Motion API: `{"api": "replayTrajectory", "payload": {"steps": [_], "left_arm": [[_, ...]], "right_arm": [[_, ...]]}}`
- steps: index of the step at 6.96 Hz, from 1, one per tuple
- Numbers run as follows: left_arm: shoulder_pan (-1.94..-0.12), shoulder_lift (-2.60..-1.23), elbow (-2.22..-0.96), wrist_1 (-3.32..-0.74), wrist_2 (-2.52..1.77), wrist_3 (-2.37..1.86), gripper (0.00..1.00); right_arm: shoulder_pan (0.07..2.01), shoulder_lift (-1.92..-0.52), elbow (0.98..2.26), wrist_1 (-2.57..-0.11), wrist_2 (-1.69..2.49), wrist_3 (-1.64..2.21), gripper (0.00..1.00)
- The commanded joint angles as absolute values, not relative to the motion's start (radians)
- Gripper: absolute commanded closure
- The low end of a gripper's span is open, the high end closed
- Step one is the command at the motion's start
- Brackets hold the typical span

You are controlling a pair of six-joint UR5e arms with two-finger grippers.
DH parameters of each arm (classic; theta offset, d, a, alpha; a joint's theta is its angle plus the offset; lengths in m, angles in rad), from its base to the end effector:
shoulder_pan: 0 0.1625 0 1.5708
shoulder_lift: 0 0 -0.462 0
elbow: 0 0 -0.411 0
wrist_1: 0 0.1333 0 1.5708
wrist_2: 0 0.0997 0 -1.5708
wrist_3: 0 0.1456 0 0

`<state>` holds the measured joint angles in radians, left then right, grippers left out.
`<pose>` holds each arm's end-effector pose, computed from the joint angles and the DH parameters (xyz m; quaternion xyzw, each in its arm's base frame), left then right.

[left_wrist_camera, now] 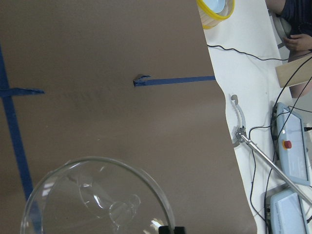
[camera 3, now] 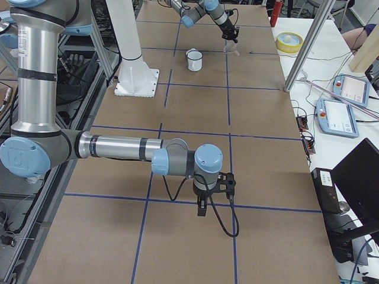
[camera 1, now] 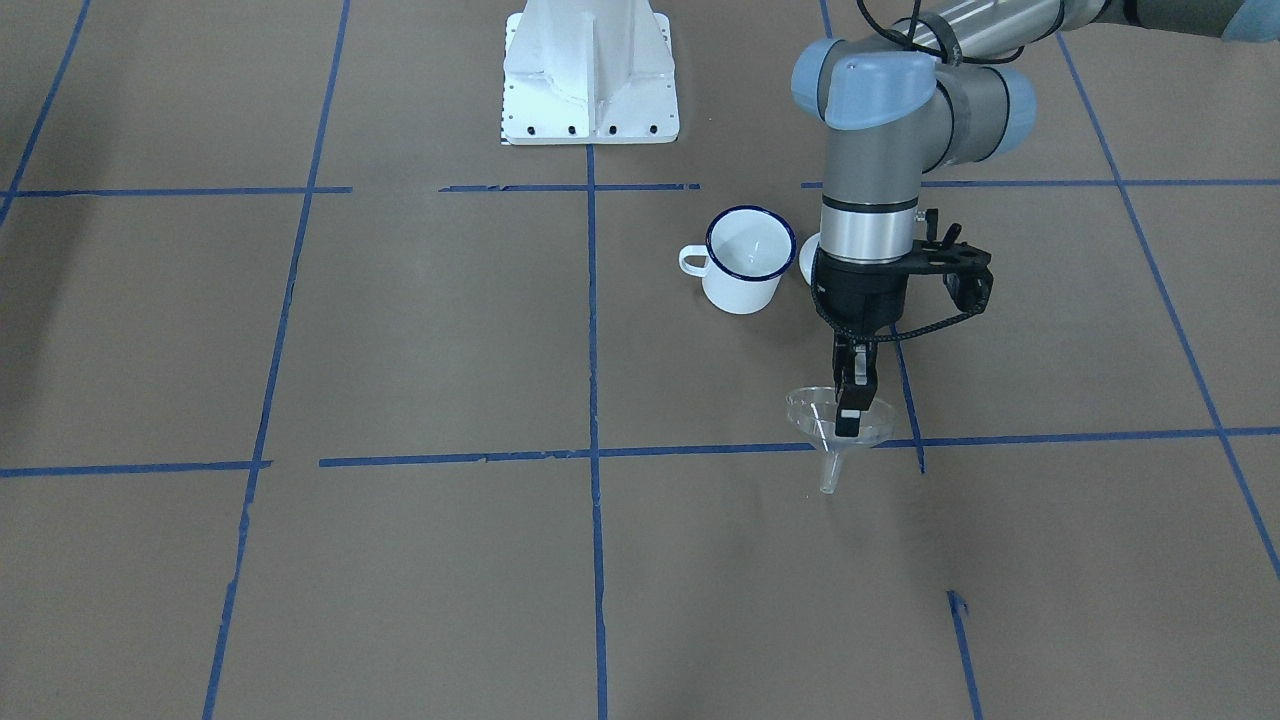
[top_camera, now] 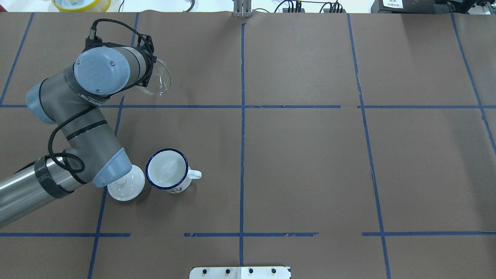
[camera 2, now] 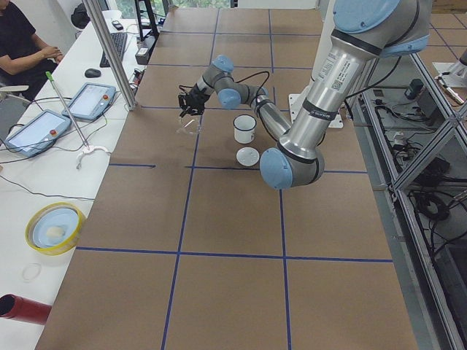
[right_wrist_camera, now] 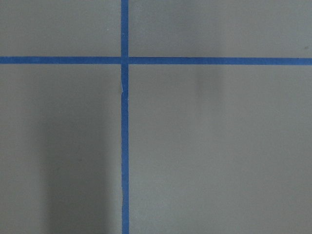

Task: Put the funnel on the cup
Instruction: 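Carry the funnel over the open mug with the left gripper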

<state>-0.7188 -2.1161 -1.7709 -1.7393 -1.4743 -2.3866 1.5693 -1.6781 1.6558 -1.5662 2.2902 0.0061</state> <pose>0.4428 -0.5832 0.2883 0.0219 0.4423 -0.6376 0.6304 0.0367 -0.4592 0.7423 -0.0096 -0.3519 0.0053 0.9360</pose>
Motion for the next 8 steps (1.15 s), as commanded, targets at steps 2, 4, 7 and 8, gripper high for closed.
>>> {"api": "replayTrajectory", "payload": {"steps": [2,4,7,8], "left_arm": [[-0.713,-2.195,-1.891,-1.343,-1.713,-2.185,1.0],[-0.712,-2.296,-1.91,-1.112,-1.819,-2.13,1.0],[-0.709,-2.358,-1.934,-0.951,-1.89,-2.125,1.0],[-0.697,-2.358,-1.93,-0.953,-1.951,-2.125,1.0]], "right_arm": [[1.569,-1.678,1.657,-1.566,2.29,0.006,0.0],[1.569,-1.678,1.657,-1.566,2.29,0.006,0.0],[1.569,-1.678,1.657,-1.566,2.29,0.006,0.0],[1.569,-1.678,1.657,-1.566,2.29,0.006,0.0]]}}
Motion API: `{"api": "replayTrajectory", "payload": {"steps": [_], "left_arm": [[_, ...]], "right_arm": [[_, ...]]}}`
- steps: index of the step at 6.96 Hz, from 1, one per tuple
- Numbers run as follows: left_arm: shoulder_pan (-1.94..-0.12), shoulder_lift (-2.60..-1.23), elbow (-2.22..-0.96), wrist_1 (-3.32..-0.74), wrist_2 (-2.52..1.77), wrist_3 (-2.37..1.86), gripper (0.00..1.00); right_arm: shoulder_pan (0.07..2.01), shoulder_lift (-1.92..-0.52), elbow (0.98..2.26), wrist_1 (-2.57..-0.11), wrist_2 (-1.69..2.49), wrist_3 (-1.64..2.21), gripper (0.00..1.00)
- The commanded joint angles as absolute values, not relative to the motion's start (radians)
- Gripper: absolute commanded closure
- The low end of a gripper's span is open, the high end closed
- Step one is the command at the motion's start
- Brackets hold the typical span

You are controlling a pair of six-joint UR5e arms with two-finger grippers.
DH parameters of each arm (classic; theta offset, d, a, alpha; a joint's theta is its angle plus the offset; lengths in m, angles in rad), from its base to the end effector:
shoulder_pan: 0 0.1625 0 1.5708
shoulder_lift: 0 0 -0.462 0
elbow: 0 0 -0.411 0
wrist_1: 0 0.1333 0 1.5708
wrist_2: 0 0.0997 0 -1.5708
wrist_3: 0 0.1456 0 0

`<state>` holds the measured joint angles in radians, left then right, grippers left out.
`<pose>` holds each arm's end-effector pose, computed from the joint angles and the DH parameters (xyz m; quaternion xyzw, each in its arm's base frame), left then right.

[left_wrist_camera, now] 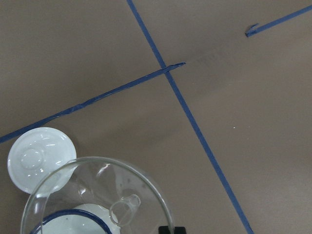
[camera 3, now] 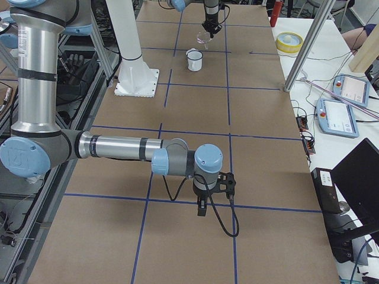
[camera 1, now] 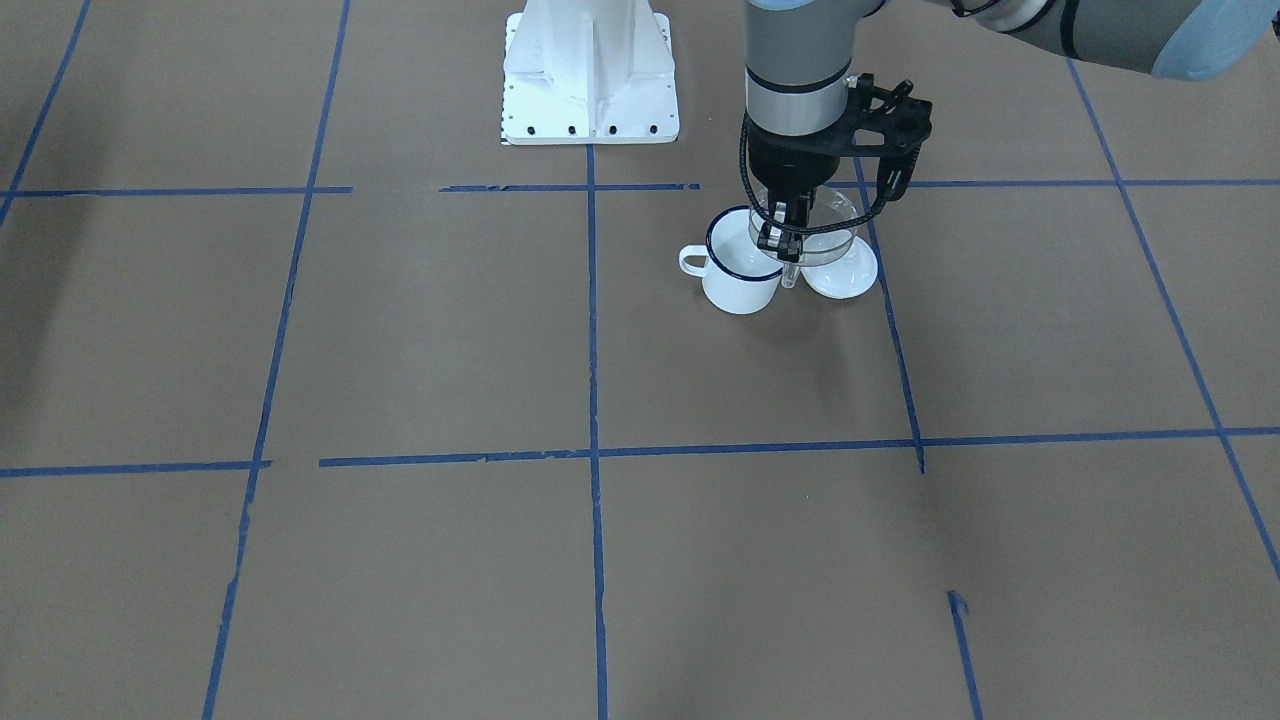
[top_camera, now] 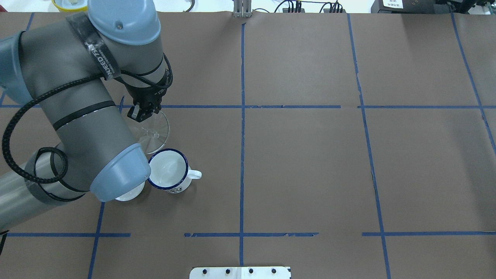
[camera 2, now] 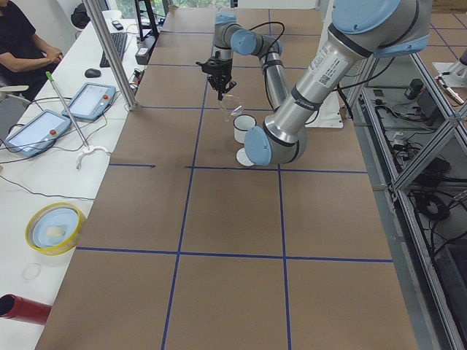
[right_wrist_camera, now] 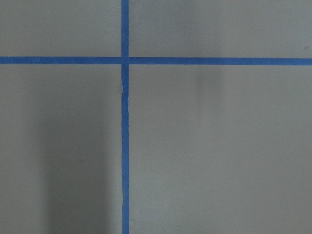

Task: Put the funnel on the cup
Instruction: 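Carry the funnel over the open mug with the left gripper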

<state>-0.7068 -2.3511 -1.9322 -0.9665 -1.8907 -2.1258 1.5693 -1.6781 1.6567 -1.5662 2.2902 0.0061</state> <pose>0.4393 -0.4902 0.1848 -0.1332 0.2730 -0.5273 0.7935 0.0367 -0.4593 0.7418 -0.0092 -0.3519 0.0051 0.9360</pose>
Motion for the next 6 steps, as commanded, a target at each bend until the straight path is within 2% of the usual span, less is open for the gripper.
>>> {"api": "replayTrajectory", "payload": {"steps": [1,6], "left_arm": [[-0.683,-2.356,-1.933,-0.962,-1.977,-2.123,1.0],[-0.612,-2.318,-1.866,-0.999,-1.983,-2.007,1.0]], "right_arm": [[1.569,-1.678,1.657,-1.566,2.29,0.006,0.0],[1.569,-1.678,1.657,-1.566,2.29,0.006,0.0]]}}
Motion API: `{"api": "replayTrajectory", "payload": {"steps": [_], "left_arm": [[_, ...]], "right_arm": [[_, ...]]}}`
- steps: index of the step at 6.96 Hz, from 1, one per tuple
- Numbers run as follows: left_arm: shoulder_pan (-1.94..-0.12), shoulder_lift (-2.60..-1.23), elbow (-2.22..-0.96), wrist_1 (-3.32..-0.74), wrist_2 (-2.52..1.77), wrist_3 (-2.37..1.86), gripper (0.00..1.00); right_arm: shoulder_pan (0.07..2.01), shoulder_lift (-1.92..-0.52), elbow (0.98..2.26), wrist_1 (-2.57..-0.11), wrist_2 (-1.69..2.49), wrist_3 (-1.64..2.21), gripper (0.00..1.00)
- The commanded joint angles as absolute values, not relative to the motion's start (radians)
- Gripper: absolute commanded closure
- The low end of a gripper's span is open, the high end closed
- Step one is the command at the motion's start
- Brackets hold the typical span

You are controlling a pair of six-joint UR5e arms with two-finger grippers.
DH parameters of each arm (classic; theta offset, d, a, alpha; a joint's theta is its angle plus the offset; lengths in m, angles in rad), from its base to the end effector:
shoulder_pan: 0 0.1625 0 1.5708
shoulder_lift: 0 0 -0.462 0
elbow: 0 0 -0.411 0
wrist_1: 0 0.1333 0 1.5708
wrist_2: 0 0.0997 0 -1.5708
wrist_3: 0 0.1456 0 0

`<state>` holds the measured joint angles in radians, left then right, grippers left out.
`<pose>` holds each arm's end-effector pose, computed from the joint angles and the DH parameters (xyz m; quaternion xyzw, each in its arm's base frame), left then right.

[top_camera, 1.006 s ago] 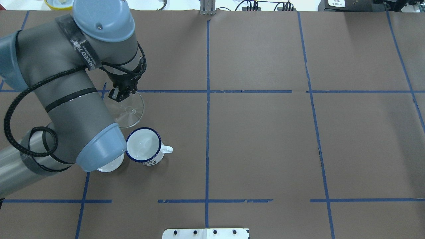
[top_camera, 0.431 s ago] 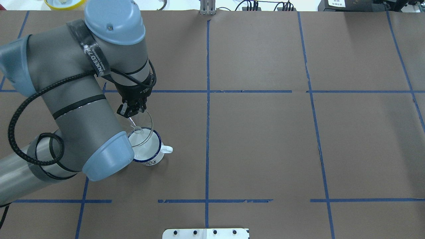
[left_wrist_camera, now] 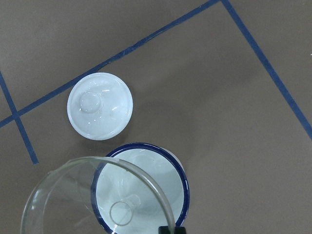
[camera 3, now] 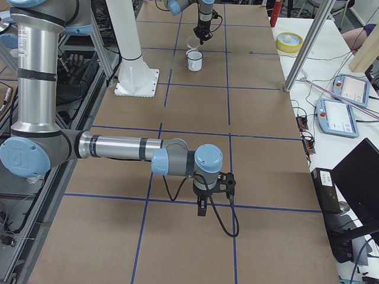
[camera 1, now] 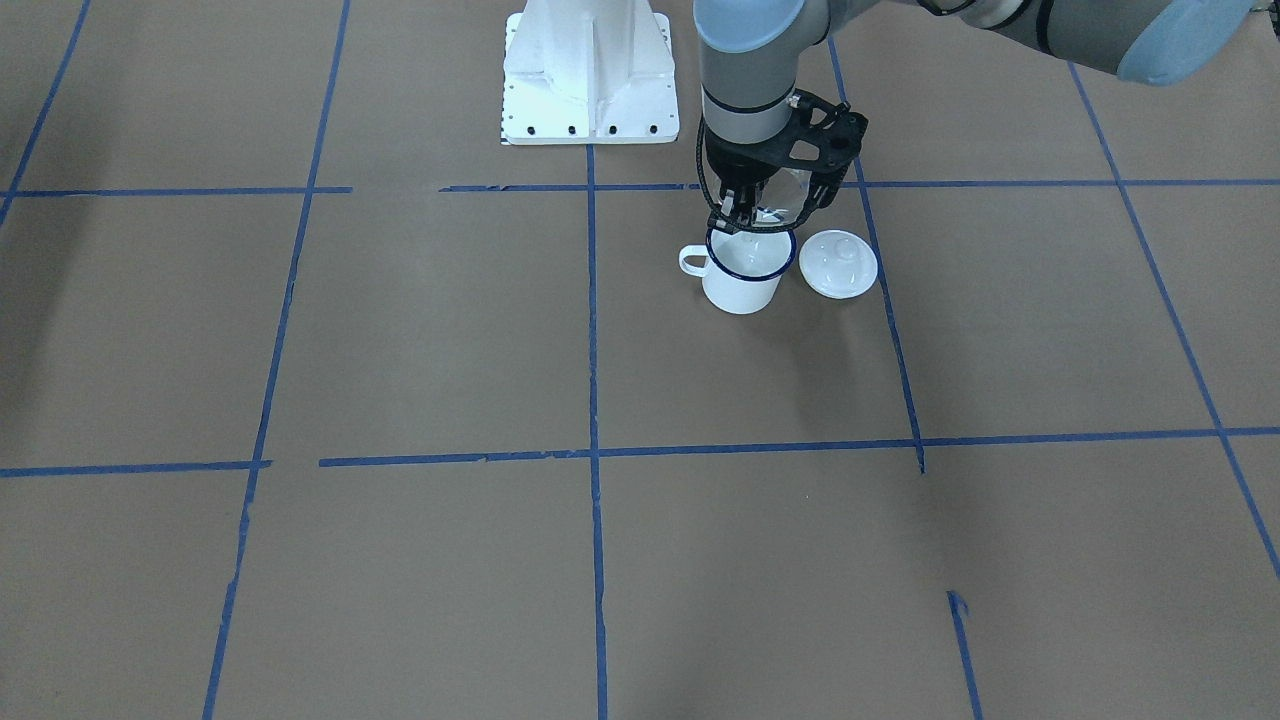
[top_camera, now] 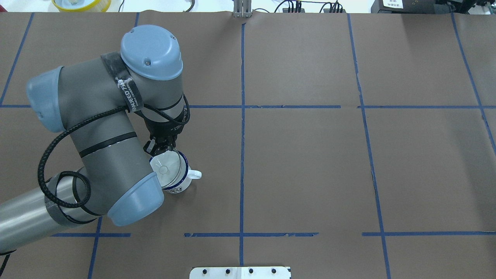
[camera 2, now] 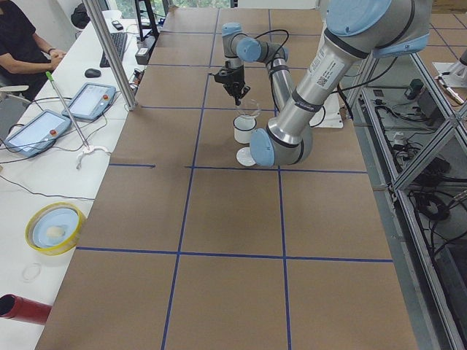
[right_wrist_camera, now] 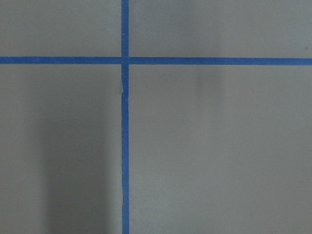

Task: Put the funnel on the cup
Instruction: 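Carry the funnel over the open mug with the left gripper, then lower the funnel into the mug mouth and open the left gripper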

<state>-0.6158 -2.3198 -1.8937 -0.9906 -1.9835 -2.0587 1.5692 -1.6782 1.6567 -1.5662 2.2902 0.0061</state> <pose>0.4972 -0.4436 0.2105 -0.1831 0.2504 -0.4552 0.8346 0.0366 -0.4593 0.7419 -0.0093 -0.3519 0.0051 0.9360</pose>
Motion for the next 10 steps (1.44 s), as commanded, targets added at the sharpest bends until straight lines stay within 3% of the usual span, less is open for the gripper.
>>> {"api": "replayTrajectory", "payload": {"steps": [1,10], "left_arm": [[-0.612,-2.315,-1.859,-1.008,-1.976,-2.003,1.0],[-0.592,-2.315,-1.776,-1.094,-1.977,-1.968,1.0]], "right_arm": [[1.569,-1.678,1.657,-1.566,2.29,0.006,0.0],[1.569,-1.678,1.657,-1.566,2.29,0.006,0.0]]}}
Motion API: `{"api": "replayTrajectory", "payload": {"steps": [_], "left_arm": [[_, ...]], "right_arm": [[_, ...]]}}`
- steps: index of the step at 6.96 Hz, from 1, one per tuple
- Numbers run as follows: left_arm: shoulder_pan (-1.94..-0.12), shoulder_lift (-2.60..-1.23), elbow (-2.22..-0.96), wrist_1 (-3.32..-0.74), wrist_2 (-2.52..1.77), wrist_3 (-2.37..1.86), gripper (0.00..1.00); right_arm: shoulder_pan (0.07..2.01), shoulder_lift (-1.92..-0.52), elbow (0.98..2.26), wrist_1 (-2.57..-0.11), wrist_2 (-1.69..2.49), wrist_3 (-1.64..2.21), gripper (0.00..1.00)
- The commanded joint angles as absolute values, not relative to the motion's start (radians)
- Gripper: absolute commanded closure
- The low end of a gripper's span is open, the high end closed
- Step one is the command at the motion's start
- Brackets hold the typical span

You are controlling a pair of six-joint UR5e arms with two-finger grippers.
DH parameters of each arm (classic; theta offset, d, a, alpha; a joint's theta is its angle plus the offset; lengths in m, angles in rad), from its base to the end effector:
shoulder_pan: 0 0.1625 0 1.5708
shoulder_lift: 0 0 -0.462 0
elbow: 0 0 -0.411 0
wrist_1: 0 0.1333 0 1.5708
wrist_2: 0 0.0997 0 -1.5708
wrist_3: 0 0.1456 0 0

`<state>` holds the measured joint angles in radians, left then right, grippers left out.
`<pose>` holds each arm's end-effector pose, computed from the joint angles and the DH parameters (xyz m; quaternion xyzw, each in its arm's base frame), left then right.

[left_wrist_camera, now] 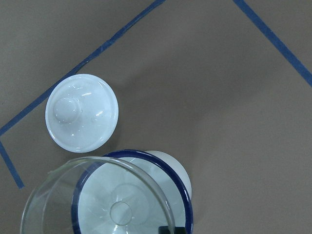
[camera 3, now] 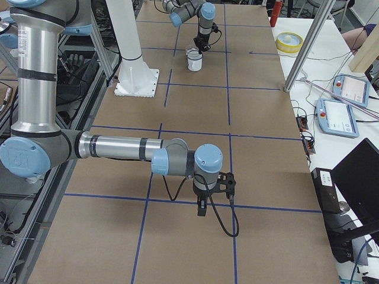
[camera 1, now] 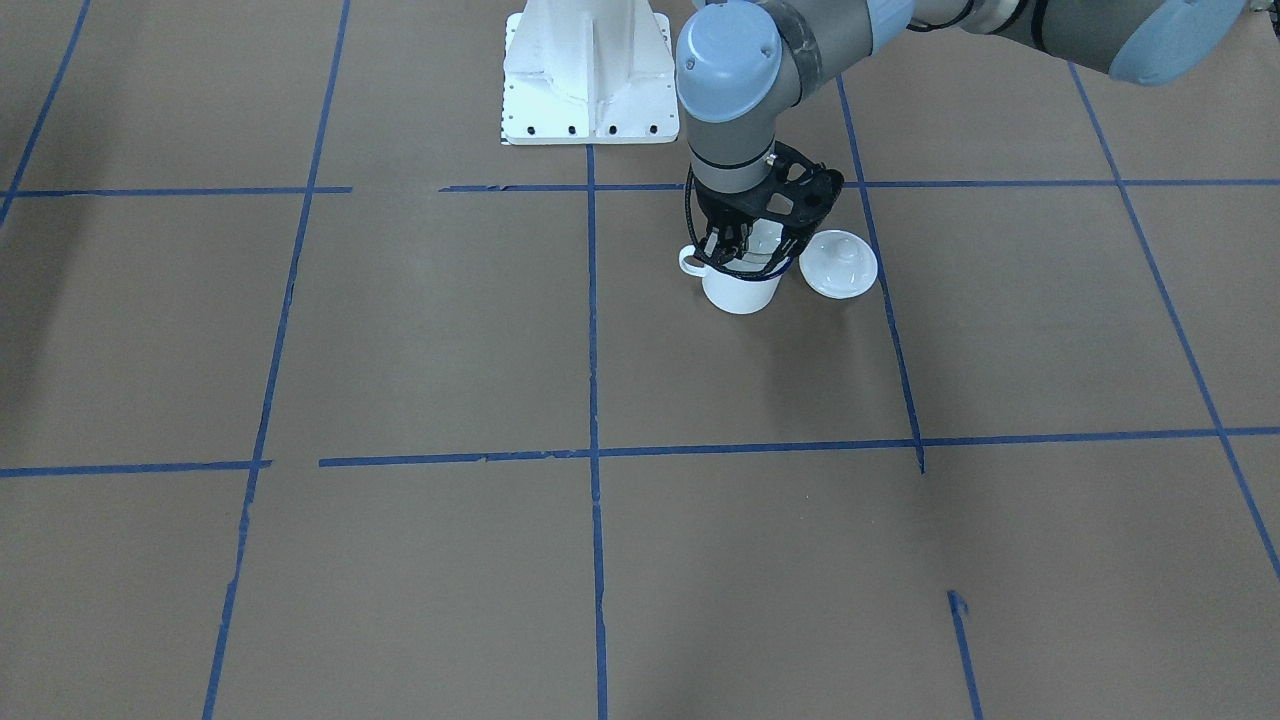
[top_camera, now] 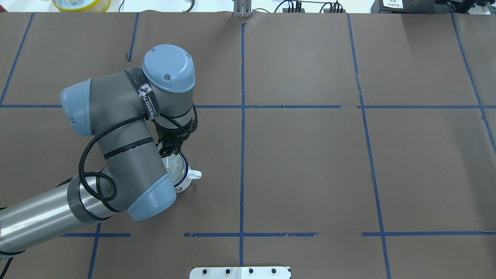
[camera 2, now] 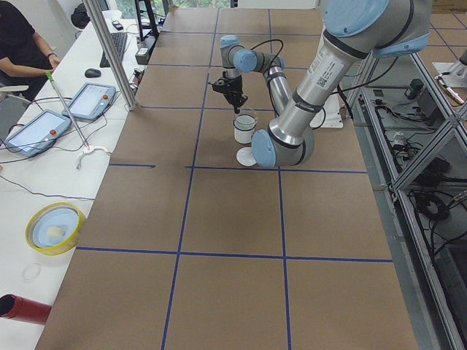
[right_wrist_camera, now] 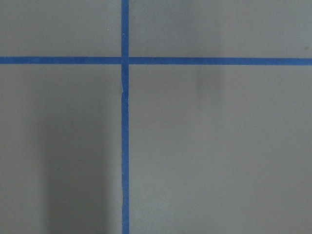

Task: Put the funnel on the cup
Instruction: 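Lower the funnel into the mug mouth and open the left gripper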

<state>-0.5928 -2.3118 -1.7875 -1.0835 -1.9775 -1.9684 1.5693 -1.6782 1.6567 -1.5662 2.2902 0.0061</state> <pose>0.5365 -0.4527 0.2412 -0.1732 0.2463 -0.4112 0.8604 0.0367 -0.4593 0.7419 -0.0093 -0.3519 0.0051 0.9360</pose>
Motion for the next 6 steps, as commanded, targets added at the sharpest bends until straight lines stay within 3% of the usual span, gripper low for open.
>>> {"api": "replayTrajectory", "payload": {"steps": [1,6], "left_arm": [[-0.592,-2.315,-1.775,-1.095,-1.976,-1.968,1.0],[-0.592,-2.315,-1.752,-1.115,-1.977,-1.925,1.0]], "right_arm": [[1.569,-1.678,1.657,-1.566,2.29,0.006,0.0],[1.569,-1.678,1.657,-1.566,2.29,0.006,0.0]]}}
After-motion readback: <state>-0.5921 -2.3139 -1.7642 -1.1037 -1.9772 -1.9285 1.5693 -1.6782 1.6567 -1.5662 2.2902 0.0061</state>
